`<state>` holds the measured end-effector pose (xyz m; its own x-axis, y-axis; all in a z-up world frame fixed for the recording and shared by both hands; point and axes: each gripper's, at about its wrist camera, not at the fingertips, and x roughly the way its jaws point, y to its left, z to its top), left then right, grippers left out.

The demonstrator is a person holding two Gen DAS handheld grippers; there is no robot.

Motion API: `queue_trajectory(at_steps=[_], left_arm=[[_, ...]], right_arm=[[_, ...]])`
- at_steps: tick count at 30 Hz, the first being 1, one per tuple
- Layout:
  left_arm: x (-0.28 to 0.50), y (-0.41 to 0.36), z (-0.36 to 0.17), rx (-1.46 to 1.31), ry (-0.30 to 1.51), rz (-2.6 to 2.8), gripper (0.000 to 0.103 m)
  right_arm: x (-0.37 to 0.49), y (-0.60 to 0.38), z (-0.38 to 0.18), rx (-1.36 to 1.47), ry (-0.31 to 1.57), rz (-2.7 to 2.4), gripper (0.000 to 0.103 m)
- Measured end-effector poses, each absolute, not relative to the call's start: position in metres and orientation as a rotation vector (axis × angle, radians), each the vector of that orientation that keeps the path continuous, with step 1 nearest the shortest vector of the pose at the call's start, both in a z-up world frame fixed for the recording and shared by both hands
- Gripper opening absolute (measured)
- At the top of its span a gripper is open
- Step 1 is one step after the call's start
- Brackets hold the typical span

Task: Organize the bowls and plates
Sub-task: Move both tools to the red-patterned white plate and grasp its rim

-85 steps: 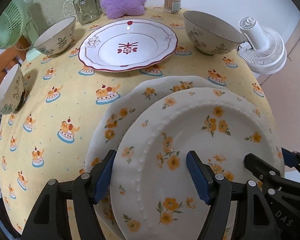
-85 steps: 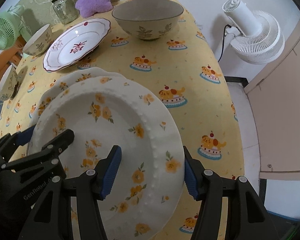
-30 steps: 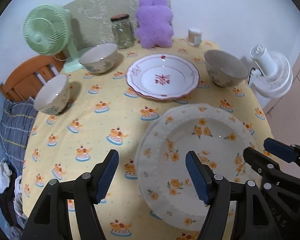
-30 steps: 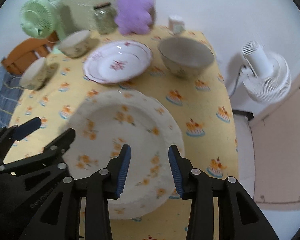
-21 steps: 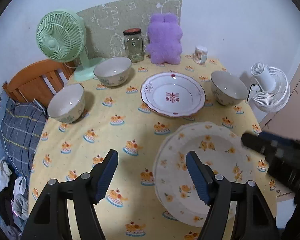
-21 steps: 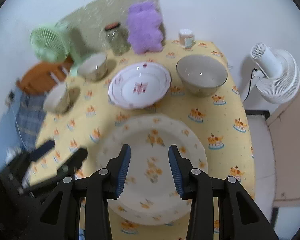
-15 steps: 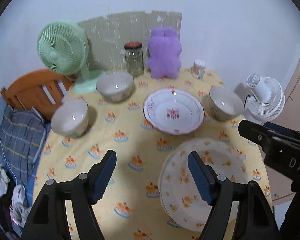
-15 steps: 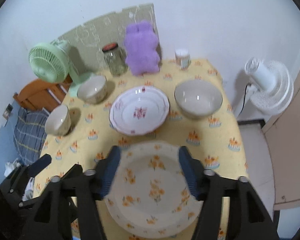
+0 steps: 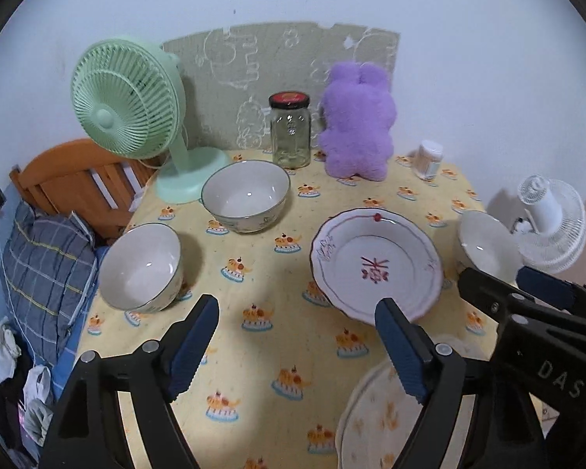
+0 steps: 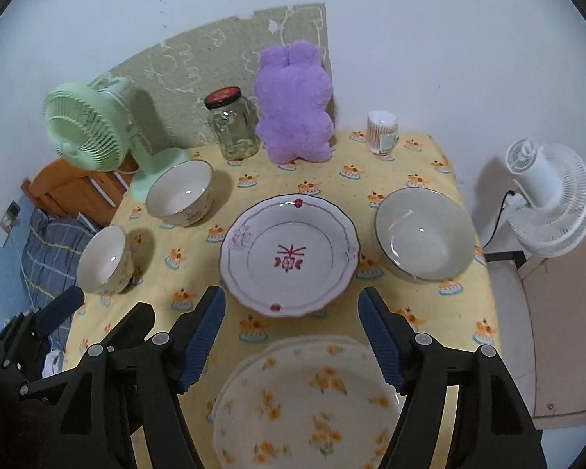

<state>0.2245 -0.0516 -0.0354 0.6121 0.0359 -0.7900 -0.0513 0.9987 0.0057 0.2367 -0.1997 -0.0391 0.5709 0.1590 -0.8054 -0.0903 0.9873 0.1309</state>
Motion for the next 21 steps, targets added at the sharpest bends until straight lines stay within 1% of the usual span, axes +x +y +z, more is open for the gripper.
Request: queue_trajectory(at_steps=[9, 14, 21], left_arm=[[0.285, -0.058, -0.098, 0.015, 0.988, 0.066, 0.083], [0.308, -0.065, -0.129, 0.016, 1.047, 0.078, 0.077], [0.330, -0.075, -0.156, 0.015, 1.076, 0.069, 0.073]], right_arm=[[0.297, -0.202, -0.102, 0.113, 1.083, 0.097, 0.074], [0.315, -0.202, -0.128, 0.087, 1.114, 0.065, 0.074], [0.336, -0.211, -0.153, 0.126, 1.163, 0.021, 0.074]])
